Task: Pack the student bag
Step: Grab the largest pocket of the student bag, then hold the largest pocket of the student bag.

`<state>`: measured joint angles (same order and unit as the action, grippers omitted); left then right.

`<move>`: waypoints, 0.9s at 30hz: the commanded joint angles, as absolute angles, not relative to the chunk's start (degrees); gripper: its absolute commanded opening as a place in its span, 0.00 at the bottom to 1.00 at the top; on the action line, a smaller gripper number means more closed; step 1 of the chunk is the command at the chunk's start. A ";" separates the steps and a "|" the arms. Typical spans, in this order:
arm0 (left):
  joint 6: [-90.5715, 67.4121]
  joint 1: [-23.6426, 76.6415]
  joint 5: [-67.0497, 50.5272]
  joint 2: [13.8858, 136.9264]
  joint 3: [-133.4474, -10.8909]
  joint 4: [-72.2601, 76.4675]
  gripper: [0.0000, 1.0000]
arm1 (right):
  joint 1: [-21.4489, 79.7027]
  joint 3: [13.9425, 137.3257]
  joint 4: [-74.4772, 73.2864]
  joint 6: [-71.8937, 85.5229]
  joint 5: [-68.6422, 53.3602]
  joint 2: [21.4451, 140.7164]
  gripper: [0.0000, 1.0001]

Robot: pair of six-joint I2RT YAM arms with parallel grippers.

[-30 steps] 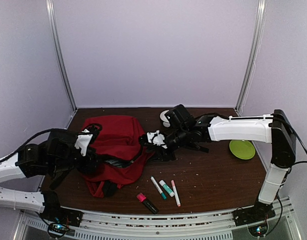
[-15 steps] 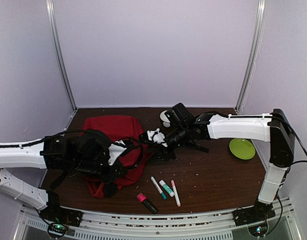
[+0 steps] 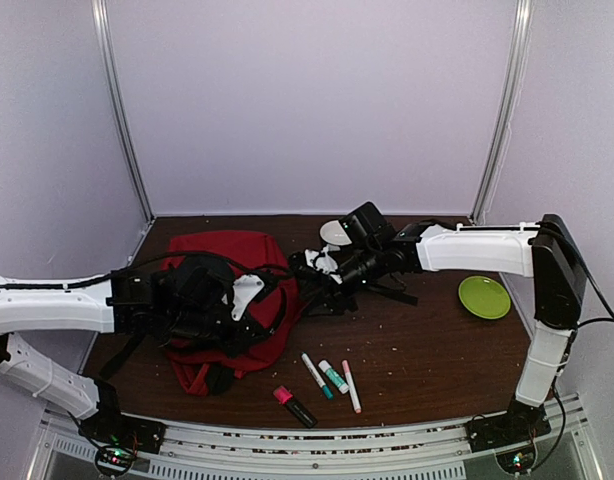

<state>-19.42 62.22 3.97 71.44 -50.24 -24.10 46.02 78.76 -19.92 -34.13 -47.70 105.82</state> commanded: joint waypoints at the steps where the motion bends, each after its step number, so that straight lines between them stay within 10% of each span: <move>1: -20.28 60.82 -1.00 70.20 -48.87 -22.33 0.22 | 45.57 78.66 -19.51 -33.19 -49.34 105.70 0.44; 20: -20.23 57.83 5.96 76.74 -53.00 -31.47 0.56 | 44.58 78.40 -19.45 -32.83 -49.87 105.95 0.44; 27: -18.63 57.83 -2.98 81.54 -53.92 -27.42 0.46 | 44.61 78.65 -19.59 -32.54 -50.27 106.31 0.44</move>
<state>-19.81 58.17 2.61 79.31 -52.31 -30.20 44.86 78.74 -19.88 -33.08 -49.12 105.82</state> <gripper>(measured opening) 0.505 0.438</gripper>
